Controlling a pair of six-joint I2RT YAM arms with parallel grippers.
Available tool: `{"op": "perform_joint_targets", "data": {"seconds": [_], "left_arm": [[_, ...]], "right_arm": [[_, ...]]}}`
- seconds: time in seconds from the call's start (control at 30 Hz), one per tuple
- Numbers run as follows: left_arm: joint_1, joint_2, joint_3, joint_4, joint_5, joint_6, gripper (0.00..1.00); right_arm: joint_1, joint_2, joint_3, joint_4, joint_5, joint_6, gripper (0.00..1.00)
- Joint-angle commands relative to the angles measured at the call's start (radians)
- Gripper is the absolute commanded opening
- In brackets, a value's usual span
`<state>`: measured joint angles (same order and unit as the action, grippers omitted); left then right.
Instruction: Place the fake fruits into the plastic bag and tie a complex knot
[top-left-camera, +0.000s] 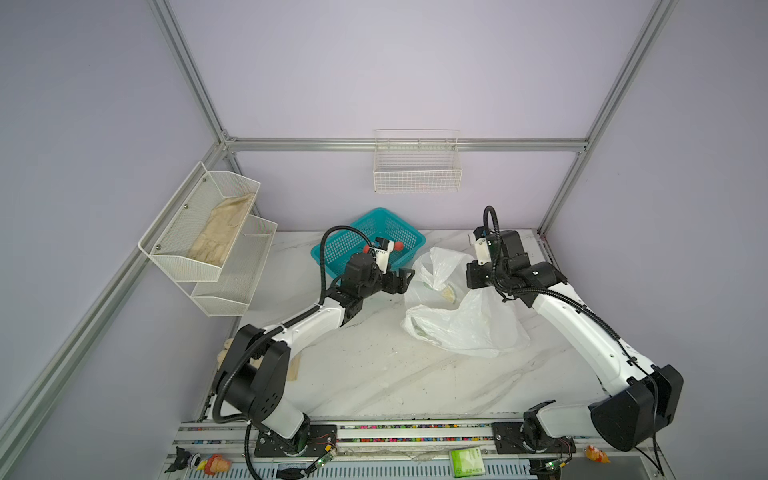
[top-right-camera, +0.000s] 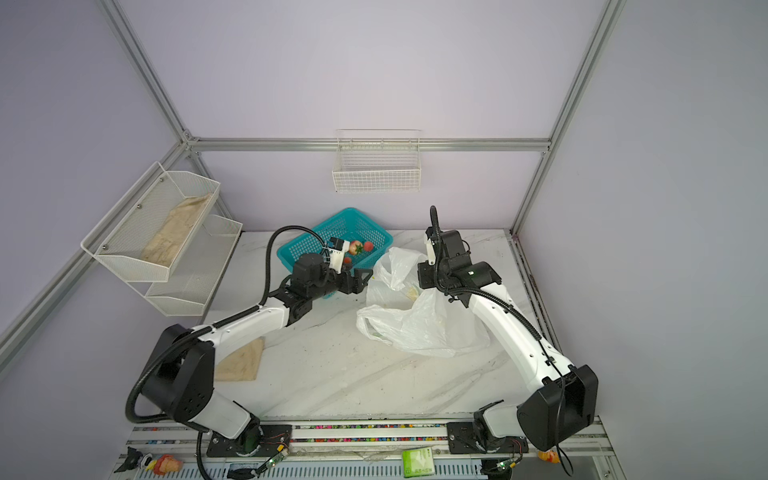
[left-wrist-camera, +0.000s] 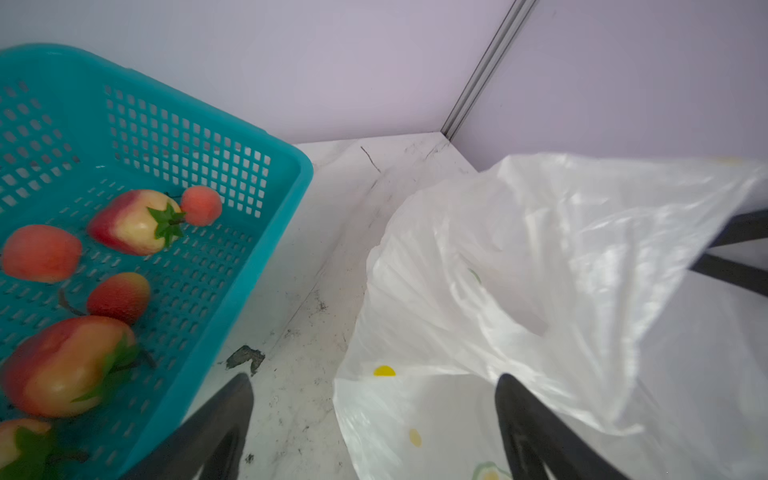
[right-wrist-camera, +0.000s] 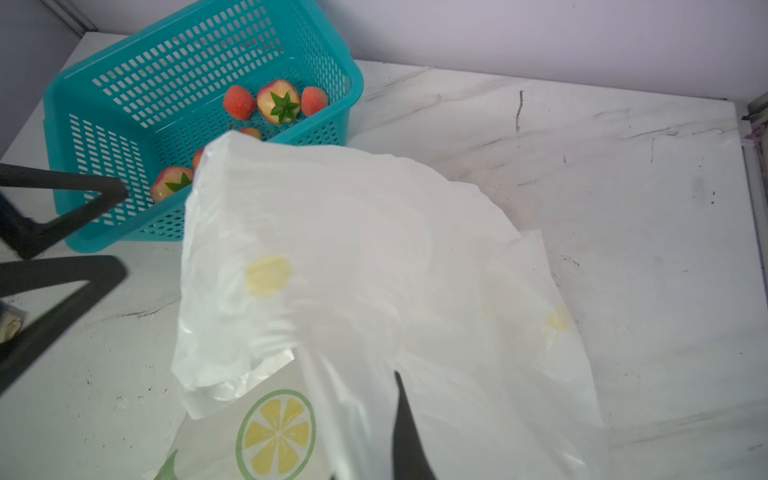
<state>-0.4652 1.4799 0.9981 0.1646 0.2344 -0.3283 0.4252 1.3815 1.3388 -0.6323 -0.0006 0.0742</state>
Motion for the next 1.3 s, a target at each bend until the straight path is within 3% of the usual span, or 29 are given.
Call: {"op": "perform_joint_targets", "data": {"seconds": [0.0,0.07,0.17,0.4,0.57,0.77,1.03,1.27], "left_arm": [[0.062,-0.177,-0.046,-0.105,-0.085,0.018,0.93],[0.113,-0.154,0.023,-0.258,-0.188,0.007,0.92],[0.175,-0.001,0.190,-0.428,-0.164,0.018,0.90],[0.197,0.357,0.628,-0.821,-0.360,0.158,0.73],[0.198,0.529,0.819,-1.056,-0.346,0.205,0.62],[0.185,0.469,0.700,-1.059,-0.266,0.147,0.52],[0.146,0.291,0.460,-1.027,-0.102,0.087,0.49],[0.118,0.263,0.438,-1.011,-0.034,0.077,0.48]], "right_arm": [[-0.002,0.049,0.000,0.044,0.001,0.025,0.00],[-0.001,0.069,0.011,0.053,-0.006,0.015,0.00],[-0.001,0.084,0.023,0.070,-0.028,0.009,0.00],[0.000,0.071,0.023,0.101,-0.077,0.009,0.00],[-0.002,0.067,0.013,0.105,-0.071,0.009,0.00],[0.000,0.047,-0.012,0.126,-0.079,0.007,0.00],[-0.002,0.055,-0.022,0.135,-0.077,-0.004,0.00],[-0.001,0.054,-0.034,0.149,-0.084,-0.004,0.00]]}}
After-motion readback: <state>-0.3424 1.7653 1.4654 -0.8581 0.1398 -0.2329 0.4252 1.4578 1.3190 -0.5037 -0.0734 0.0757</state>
